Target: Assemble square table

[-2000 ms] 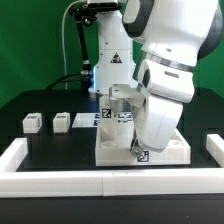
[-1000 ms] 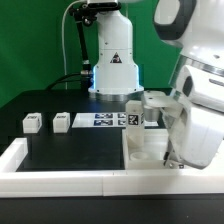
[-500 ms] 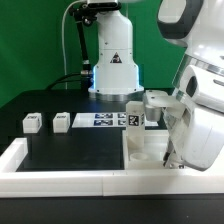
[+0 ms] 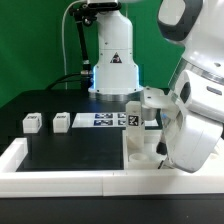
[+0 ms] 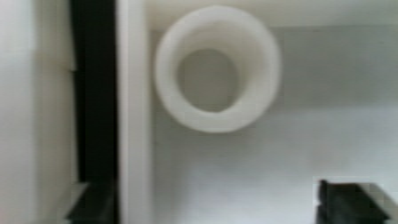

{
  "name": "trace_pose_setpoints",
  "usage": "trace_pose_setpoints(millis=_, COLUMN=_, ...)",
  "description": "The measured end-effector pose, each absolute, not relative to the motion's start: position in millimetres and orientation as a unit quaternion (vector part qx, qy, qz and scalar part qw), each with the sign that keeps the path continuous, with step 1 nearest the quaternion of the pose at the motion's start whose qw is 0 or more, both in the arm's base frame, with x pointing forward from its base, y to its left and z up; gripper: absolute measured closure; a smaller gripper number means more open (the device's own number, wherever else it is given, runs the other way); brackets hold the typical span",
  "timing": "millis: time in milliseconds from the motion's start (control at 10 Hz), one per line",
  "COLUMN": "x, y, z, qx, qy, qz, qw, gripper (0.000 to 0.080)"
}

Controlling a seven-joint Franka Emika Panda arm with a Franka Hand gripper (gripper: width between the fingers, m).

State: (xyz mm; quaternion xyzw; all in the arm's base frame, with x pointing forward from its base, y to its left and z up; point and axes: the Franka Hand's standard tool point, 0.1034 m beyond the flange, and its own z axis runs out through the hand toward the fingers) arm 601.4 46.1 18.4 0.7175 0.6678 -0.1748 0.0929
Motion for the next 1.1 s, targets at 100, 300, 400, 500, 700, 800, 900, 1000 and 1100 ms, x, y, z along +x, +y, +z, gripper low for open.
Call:
trace_pose_setpoints(millis=100, x=600, y=46, z=18.8, qx=0.717, qy=0.667, qz=-0.178, qw=0.091, gripper=0.0186)
trace_pose_setpoints(millis=300, x=599, y=46, z=18.9, qx=0.718, qy=0.667, qz=-0.180, qw=0.090, gripper=0.0152)
trace_pose_setpoints(millis=400, x=599, y=45, z=18.9, qx=0.718, qy=0.667, qz=-0.181, qw=0.090, gripper=0.0152)
trace_pose_setpoints(millis=500, x=600, y=45, z=22.4, qx=0.718, qy=0.666, qz=-0.178, qw=0.092, gripper=0.0151)
trace_pose_setpoints(millis=700, x=598, y=41, z=52.0, qx=0.734, qy=0.655, qz=-0.147, qw=0.106, gripper=0.0151)
trace_pose_setpoints(millis=800, x=594, y=39, z=68.5, qx=0.743, qy=0.647, qz=-0.134, qw=0.107, gripper=0.0151)
trace_pose_setpoints(millis=900, x=593, y=36, z=85.6, qx=0.752, qy=0.639, qz=-0.121, qw=0.109, gripper=0.0151)
trace_pose_setpoints(millis=1000, x=587, y=33, z=98.7, qx=0.762, qy=0.628, qz=-0.113, qw=0.108, gripper=0.0151)
trace_pose_setpoints(millis=1100, x=579, y=31, z=106.3, qx=0.788, qy=0.597, qz=-0.105, qw=0.109, gripper=0.0151)
